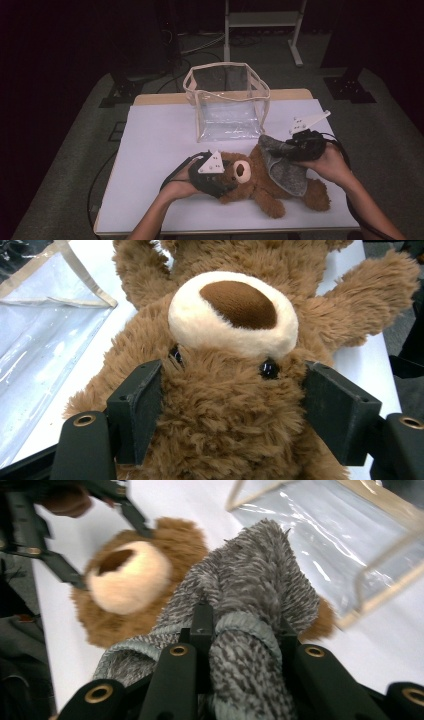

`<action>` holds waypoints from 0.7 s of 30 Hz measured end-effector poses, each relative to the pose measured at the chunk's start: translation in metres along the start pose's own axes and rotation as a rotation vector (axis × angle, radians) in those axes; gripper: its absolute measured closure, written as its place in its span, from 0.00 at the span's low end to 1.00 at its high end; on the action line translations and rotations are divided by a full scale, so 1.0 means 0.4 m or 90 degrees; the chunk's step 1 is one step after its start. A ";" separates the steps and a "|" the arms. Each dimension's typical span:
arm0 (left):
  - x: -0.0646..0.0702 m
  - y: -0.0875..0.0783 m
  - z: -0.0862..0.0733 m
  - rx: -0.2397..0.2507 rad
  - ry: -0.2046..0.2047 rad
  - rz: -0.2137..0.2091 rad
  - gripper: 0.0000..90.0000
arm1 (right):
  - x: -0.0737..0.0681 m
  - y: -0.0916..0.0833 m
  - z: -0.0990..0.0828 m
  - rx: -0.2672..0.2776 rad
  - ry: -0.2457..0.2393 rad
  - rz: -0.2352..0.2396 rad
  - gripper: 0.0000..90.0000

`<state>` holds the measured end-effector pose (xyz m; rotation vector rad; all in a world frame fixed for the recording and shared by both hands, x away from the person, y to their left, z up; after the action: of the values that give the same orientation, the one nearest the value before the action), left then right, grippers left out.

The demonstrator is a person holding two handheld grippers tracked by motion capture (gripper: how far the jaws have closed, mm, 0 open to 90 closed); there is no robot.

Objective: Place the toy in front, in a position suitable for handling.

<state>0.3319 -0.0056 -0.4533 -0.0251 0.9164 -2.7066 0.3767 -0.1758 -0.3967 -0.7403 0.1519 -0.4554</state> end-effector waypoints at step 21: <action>-0.054 -0.007 -0.019 -0.014 -0.024 0.015 0.29 | -0.067 0.019 -0.076 -0.012 0.005 0.043 0.80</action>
<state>0.3512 0.0070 -0.4561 -0.0697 0.9299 -2.6651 0.3467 -0.1774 -0.4248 -0.7489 0.1885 -0.3931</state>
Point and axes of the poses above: each handheld gripper's, and its own axes: y roughly forward along the jaws, z roughly out of its top, x roughly to its right, the point moved 10 cm from there along y, roughly forward along the jaws, and after that the axes turned 5 degrees about -y, right-handed, at the moved point
